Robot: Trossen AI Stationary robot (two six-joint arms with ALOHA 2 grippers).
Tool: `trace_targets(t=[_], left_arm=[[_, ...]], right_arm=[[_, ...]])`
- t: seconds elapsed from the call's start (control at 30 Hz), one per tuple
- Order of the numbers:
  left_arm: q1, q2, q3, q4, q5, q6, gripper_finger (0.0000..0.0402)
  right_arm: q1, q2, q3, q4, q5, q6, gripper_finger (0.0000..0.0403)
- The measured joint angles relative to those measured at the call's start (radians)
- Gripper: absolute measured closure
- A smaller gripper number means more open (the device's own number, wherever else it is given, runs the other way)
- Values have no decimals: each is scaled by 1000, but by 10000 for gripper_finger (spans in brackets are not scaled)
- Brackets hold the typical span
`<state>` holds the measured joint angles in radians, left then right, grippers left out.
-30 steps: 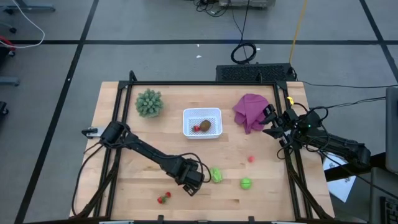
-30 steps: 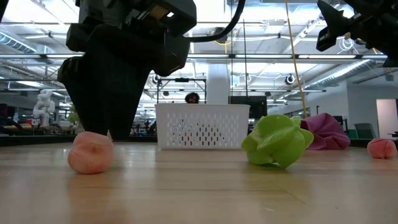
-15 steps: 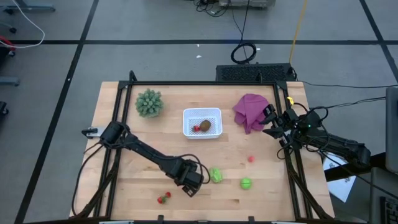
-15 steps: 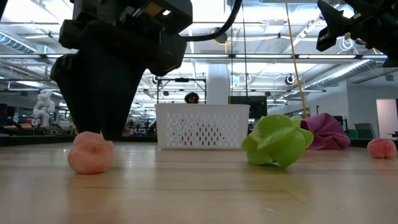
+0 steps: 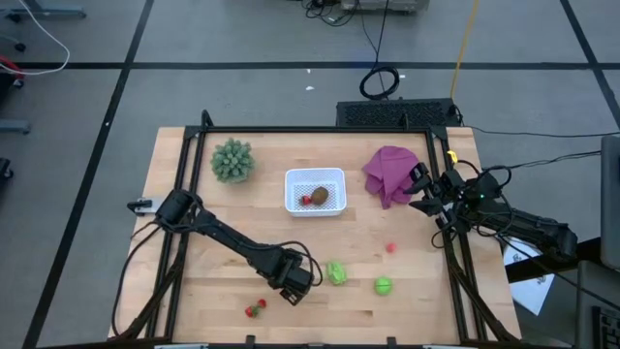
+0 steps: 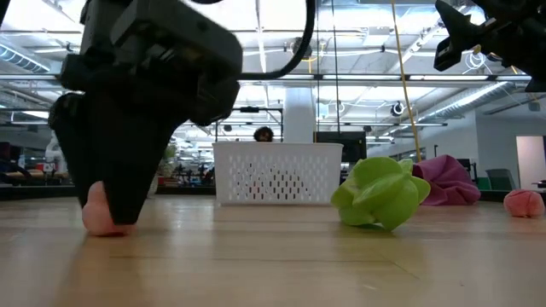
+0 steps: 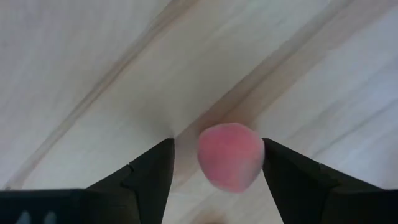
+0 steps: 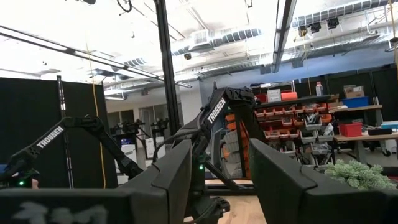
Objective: Pick and placing Produce into tupperware
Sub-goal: Put the left pink peach into the white bin
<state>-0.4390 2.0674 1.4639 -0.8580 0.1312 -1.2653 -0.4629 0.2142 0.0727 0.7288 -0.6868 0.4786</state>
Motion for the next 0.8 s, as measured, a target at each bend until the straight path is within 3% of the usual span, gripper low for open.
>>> trace_targets(t=[0.47, 0.8], left_arm=[[0, 0, -1, 52, -8, 34, 166], [0, 0, -1, 53, 0, 37, 245]], right_arm=[[0, 0, 0, 0, 0, 0, 252], [0, 0, 0, 0, 0, 0, 252]])
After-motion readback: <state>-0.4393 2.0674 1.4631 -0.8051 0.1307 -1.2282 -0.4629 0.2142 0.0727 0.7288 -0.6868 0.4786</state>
